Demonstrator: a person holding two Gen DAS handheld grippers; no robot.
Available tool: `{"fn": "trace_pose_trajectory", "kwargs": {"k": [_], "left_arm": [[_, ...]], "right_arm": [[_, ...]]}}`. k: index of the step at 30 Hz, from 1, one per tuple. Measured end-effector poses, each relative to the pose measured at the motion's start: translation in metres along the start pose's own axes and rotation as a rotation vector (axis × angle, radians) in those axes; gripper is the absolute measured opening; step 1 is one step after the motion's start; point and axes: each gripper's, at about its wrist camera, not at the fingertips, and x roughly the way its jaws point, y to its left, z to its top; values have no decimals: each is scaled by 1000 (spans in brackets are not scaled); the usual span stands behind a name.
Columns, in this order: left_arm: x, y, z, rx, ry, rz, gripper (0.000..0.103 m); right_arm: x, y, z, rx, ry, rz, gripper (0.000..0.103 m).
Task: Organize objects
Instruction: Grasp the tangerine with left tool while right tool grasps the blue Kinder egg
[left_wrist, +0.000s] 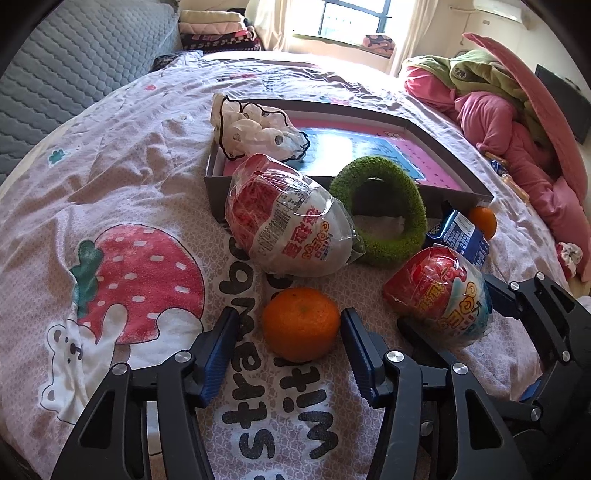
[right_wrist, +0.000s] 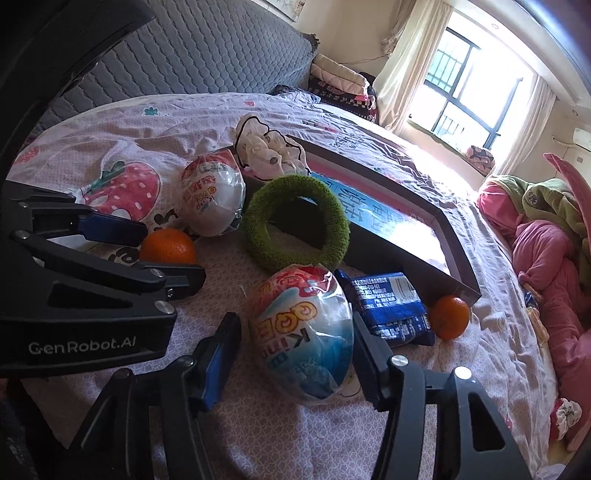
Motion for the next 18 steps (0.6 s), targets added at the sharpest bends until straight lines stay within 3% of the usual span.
{"fn": "trace_pose_trajectory", "kwargs": {"k": [4,8,18], "left_arm": [[2,0,0,-3,-2,-7,54],[0,-1,-1,-5,-9,-32,42],[-7,-7,-4,8,-20,-25,41]], "right_arm": [[0,-5,-1,20,-11,28,52],[-2,-11,-2,43,-21,43,51],[-10,-23,-4,99,-56,56,51]]}}
